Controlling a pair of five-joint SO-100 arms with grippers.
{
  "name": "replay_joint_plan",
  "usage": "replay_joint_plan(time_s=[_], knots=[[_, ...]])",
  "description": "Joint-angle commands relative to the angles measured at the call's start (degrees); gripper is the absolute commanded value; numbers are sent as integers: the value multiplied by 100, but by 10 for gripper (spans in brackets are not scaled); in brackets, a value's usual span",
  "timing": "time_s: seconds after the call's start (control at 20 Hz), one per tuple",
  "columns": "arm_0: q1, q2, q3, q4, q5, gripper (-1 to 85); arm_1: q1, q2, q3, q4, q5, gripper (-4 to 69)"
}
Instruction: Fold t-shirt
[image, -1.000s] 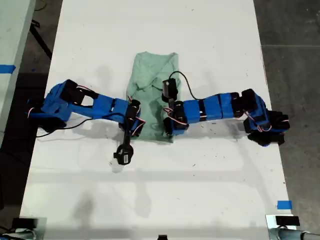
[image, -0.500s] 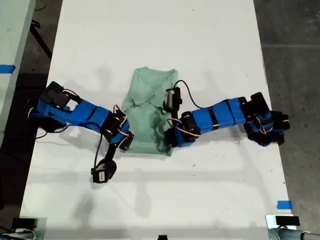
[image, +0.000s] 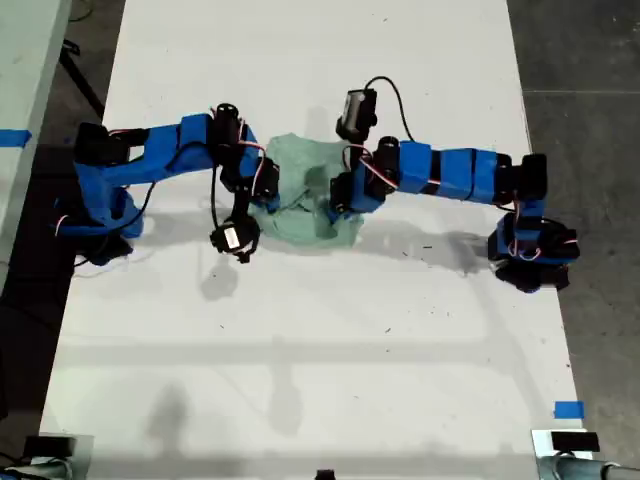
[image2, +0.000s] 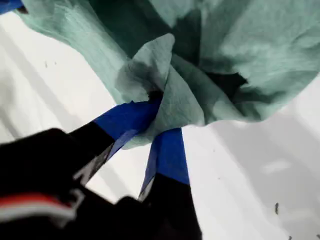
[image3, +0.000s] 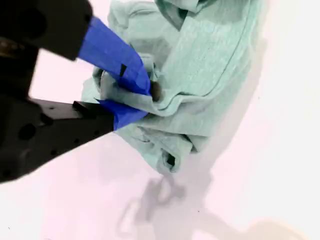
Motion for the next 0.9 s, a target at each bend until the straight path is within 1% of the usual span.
replay_joint_plan(time_s=[0.0,0.2,0.25,0.3,0.35,0.4,0.5,0.6,0.65,0.75,0.85], knots=[[-712,-220,-114,-202,334,-1,457,396,132,-281,-290,-13],[-1397,-519,-343,-448,747,-1,1072,431,369,-773,-545,-19],[-1573,-457,-466,-519,940,61,1310,527,439,-932,-606,25],[-1802,-325,-501,-712,1160,223,1564,624,536,-1195,-782,266],[-2074,-149,-466,-879,1292,273,1819,694,527,-1327,-1081,406],[-2347,18,-413,-1090,1477,284,2065,835,536,-1336,-1230,394],[-2804,413,-325,-1230,1661,293,2584,1301,949,-1380,-1283,345],[-3138,967,-53,-1354,1688,293,3015,1960,1582,-1468,-1450,307],[-3261,1266,211,-1477,1688,291,3199,2355,1978,-1477,-1503,298],[-3437,1670,650,-1521,1696,287,3498,3226,2918,-1485,-1564,288],[-3366,2276,1538,-1679,1767,282,3560,4210,3938,-1433,-1635,280]])
